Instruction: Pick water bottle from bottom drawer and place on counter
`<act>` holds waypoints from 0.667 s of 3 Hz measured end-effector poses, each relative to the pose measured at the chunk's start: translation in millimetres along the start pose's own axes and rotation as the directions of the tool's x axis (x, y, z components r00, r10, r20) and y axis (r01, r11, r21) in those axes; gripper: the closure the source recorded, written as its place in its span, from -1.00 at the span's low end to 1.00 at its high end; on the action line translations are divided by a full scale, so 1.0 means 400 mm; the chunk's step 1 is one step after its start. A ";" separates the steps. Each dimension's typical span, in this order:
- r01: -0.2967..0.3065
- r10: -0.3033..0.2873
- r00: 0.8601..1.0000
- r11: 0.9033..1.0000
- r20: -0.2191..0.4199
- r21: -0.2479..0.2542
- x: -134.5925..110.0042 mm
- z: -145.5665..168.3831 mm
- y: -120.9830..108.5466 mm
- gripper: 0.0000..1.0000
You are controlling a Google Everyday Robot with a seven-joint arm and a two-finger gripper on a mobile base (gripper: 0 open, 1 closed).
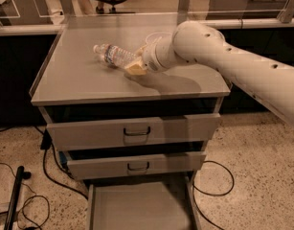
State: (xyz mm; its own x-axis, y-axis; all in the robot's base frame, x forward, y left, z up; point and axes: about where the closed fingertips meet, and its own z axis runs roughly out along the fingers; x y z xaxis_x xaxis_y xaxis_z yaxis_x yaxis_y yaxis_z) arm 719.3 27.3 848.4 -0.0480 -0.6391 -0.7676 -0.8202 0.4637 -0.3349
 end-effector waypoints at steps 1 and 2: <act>0.000 0.000 1.000 1.000 0.000 0.000 0.000 0.000 0.000 -0.20; 0.000 0.000 1.000 1.000 0.000 0.000 0.000 0.000 0.000 -0.67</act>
Offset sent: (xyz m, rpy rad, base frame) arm 0.0000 0.0000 0.0000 0.0000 0.0000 0.0000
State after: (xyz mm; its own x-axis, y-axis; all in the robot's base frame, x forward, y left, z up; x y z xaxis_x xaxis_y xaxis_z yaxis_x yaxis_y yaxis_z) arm 719.3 27.3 848.4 -0.0479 -0.6392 -0.7676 -0.8203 0.4637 -0.3349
